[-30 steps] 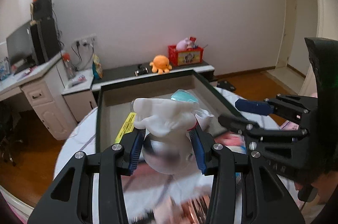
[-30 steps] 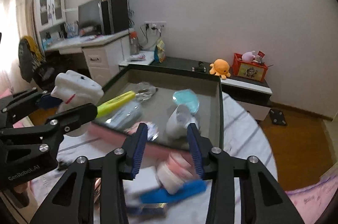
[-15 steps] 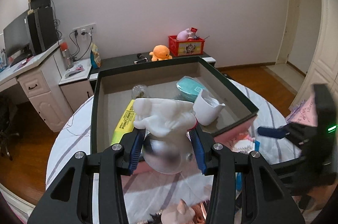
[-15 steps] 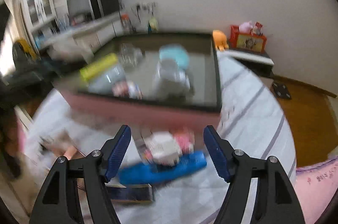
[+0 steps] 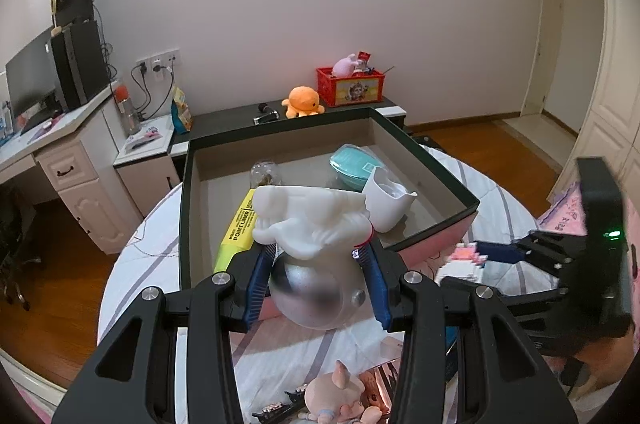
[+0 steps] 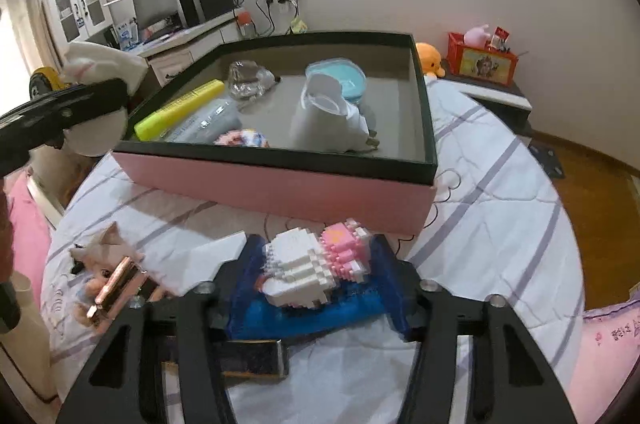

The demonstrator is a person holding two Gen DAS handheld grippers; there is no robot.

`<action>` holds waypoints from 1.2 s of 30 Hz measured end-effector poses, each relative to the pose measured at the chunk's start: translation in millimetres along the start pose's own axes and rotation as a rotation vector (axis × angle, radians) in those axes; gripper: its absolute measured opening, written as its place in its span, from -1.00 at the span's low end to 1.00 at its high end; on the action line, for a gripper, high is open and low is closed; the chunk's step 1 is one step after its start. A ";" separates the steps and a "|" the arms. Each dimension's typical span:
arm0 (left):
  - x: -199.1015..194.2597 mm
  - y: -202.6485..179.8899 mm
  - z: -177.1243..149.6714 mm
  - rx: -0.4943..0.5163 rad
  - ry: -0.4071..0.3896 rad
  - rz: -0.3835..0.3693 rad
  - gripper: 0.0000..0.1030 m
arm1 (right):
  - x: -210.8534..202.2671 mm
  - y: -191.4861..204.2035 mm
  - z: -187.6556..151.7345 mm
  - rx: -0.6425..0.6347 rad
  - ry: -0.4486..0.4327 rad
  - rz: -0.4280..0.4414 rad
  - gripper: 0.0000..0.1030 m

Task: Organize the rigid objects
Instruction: 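Carry both figures into the pink box and open both tools, then withdraw both tools from the box back over the bed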

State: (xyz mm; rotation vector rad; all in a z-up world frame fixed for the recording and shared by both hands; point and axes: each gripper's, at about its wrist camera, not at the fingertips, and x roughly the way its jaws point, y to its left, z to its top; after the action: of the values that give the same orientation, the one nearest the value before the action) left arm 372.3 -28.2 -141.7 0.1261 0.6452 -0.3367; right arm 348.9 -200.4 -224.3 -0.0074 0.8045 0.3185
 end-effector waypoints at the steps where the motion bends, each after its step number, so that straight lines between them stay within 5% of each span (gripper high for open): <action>1: 0.0 -0.1 1.4 0.000 -0.002 -0.003 -0.16 | -6.4 5.1 1.2 -0.022 -0.006 -0.018 0.06; 11: 21.7 3.0 15.9 0.004 0.029 -0.008 -0.16 | -25.3 9.6 41.3 -0.051 -0.123 -0.056 0.06; 17: 63.8 3.3 23.8 0.014 0.109 -0.008 -0.16 | 19.8 -7.4 67.0 -0.049 -0.070 -0.146 0.06; 23: 96.0 0.3 17.9 0.022 0.167 0.022 -0.12 | 44.5 -15.6 68.4 -0.060 -0.023 -0.144 0.08; 27: 93.4 2.9 18.5 -0.011 0.152 0.015 0.41 | 43.6 -16.3 68.8 -0.047 -0.039 -0.092 0.14; 28: 90.3 3.9 19.5 -0.013 0.138 0.027 0.52 | 40.1 -16.1 69.4 -0.040 -0.051 -0.080 0.28; 31: 70.9 11.8 21.6 -0.036 0.105 0.039 0.58 | 24.6 -13.3 70.9 -0.039 -0.079 -0.113 0.58; 36: 6.7 17.2 15.5 -0.067 -0.044 0.125 0.95 | -27.2 -1.2 66.3 -0.020 -0.162 -0.163 0.59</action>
State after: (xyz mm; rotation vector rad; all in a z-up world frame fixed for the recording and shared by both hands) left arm 392.0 -17.3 -133.2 0.0939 0.6013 -0.1968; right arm 378.4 -200.7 -159.0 -0.0644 0.6357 0.1701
